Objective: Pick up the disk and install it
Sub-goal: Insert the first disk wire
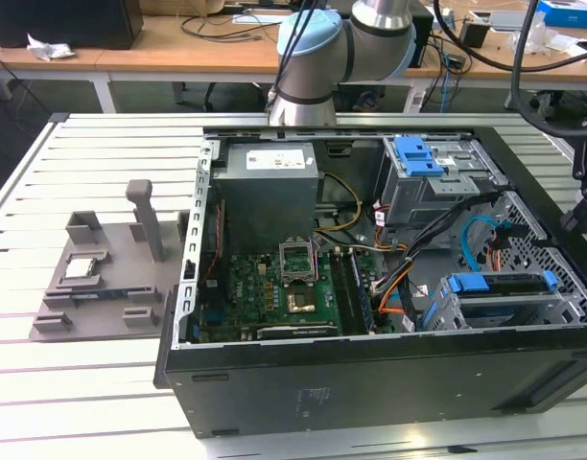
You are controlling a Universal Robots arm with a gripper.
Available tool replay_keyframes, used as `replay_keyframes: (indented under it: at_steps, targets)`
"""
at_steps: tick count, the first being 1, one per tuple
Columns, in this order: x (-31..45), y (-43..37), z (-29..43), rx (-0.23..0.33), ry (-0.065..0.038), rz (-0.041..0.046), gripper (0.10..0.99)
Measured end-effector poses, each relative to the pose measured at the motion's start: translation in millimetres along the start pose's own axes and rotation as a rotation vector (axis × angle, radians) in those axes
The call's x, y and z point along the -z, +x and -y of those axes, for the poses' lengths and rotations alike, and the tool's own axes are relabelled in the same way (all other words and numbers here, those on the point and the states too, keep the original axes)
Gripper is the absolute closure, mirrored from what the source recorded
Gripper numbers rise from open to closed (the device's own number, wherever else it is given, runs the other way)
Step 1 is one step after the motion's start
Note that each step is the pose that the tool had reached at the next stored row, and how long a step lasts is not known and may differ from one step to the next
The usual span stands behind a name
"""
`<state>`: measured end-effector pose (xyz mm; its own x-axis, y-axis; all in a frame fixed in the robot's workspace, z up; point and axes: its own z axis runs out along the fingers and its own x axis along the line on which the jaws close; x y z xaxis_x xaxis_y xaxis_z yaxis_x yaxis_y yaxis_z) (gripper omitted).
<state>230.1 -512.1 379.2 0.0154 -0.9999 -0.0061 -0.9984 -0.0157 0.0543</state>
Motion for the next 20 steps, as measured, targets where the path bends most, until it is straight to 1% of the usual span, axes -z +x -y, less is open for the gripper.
replay_keyframes:
  at_steps: [6, 10, 11, 13, 15, 17, 20]
  targets:
    - [-2.5, -5.0, -10.9, 0.0, 0.0, -0.0011, 0.98]
    - [-4.9, -7.1, -20.6, 0.0, 0.0, -0.0014, 0.98]
    - [-6.0, -7.9, -24.3, 0.0, 0.0, -0.0015, 0.98]
    - [-7.6, -9.7, -29.3, 0.0, 0.0, -0.0018, 0.98]
    - [-10.5, -15.0, -35.5, 0.0, 0.0, -0.0024, 0.98]
    - [-11.2, -18.0, -36.7, 0.0, 0.0, -0.0034, 0.98]
    - [-11.2, -18.1, -36.7, 0.0, 0.0, -0.0036, 0.98]
